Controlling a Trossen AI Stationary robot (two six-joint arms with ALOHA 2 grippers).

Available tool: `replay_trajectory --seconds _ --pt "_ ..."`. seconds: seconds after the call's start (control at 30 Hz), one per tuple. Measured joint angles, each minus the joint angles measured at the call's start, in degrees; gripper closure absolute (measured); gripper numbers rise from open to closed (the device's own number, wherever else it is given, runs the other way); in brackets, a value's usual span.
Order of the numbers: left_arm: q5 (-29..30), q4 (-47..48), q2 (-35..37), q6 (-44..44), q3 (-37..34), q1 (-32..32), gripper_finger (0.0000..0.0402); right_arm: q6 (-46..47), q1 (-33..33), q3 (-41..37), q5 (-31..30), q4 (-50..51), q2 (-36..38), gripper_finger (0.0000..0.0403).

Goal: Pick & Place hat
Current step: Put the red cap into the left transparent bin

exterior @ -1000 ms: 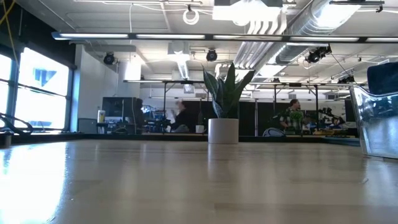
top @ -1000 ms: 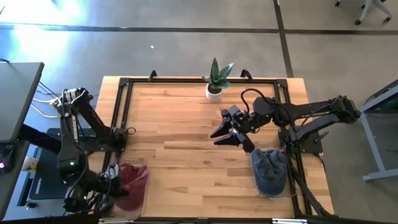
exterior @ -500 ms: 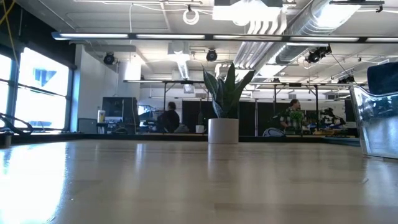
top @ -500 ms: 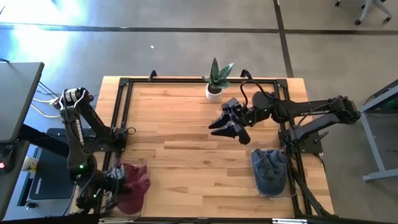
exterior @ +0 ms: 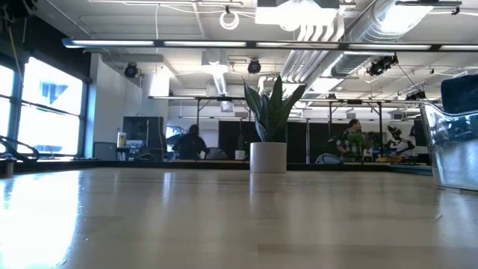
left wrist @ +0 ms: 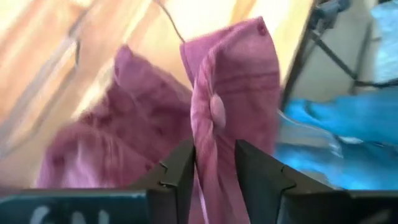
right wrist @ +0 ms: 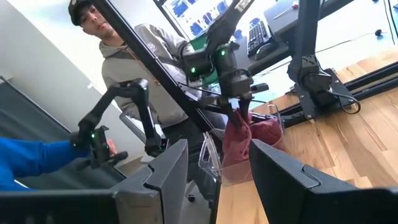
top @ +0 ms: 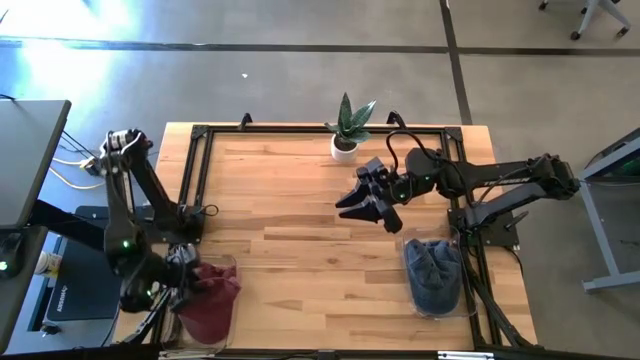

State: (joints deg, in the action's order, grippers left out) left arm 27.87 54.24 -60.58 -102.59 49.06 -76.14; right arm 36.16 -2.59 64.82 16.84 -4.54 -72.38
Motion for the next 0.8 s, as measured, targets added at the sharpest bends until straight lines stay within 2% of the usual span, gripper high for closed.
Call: replay_trajectory --seconds 0.13,0.23,0.33,0.4,0.47,0.53,0.63,0.8 --pt "-2.58 -0.27 5.24 -6.61 0.0 0.01 0.0286 -1.42 0.0 0.0 0.35 0.27 0.0 0.0236" --pt "1.82 -3.66 6.78 -11.36 0.0 0.02 0.0295 -3.03 0.01 0.0 0.93 0.77 0.0 0.0236" --pt "7.38 -10.32 5.66 -10.53 0.02 1.43 0.0318 -3.92 0.43 0.0 3.4 1.05 0.0 0.0236" --pt "7.43 -15.16 3.5 -8.37 0.07 4.43 0.034 -4.05 0.9 0.02 4.88 1.71 0.0 0.0236" --pt "5.92 -19.1 0.69 -7.08 0.07 8.22 0.0364 -4.55 1.61 0.02 6.78 2.29 0.0 0.0236" --pt "1.05 -21.72 -2.05 -6.96 0.14 11.86 0.0388 -5.17 2.46 0.02 9.06 2.51 0.0 0.0236" --pt "-5.45 -18.55 -6.01 -7.32 2.67 16.06 0.0396 -6.64 4.01 0.02 12.79 2.93 0.0 0.0236" --pt "-6.83 -12.86 -10.42 -6.56 10.23 22.46 0.0399 -8.17 7.14 0.02 19.58 4.19 0.0 0.0236"
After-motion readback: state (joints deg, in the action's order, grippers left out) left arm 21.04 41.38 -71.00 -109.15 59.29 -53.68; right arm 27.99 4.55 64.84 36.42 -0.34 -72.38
